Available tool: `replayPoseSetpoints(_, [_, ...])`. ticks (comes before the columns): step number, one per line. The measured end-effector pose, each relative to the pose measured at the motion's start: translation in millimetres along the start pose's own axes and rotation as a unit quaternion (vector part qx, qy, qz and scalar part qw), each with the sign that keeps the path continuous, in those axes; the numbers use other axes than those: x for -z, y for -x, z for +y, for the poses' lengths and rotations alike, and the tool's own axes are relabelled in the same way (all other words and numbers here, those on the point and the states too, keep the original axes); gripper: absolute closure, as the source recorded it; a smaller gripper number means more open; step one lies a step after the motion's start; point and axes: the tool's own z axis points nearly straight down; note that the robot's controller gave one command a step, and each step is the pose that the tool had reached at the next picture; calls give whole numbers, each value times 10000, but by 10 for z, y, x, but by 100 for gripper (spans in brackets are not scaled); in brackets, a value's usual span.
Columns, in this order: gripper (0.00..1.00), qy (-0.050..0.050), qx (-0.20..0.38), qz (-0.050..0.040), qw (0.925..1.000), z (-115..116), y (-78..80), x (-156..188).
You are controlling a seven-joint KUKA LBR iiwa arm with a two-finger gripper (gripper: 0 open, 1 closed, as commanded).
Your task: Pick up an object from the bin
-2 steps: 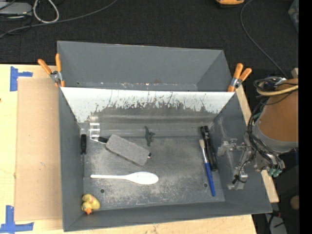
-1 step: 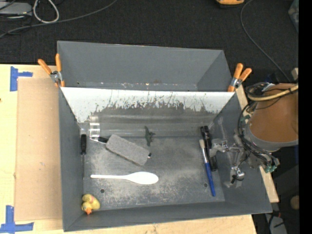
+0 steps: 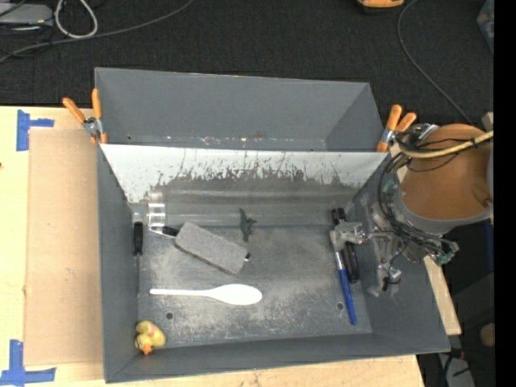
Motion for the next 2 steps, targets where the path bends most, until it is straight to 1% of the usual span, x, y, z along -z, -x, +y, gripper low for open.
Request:
replayPoseSetpoints(1, [0, 18, 116, 26, 9999, -60, 55, -45])
replayPoseSetpoints(2, [0, 13, 2349, 8, 9720, -190, 262, -408])
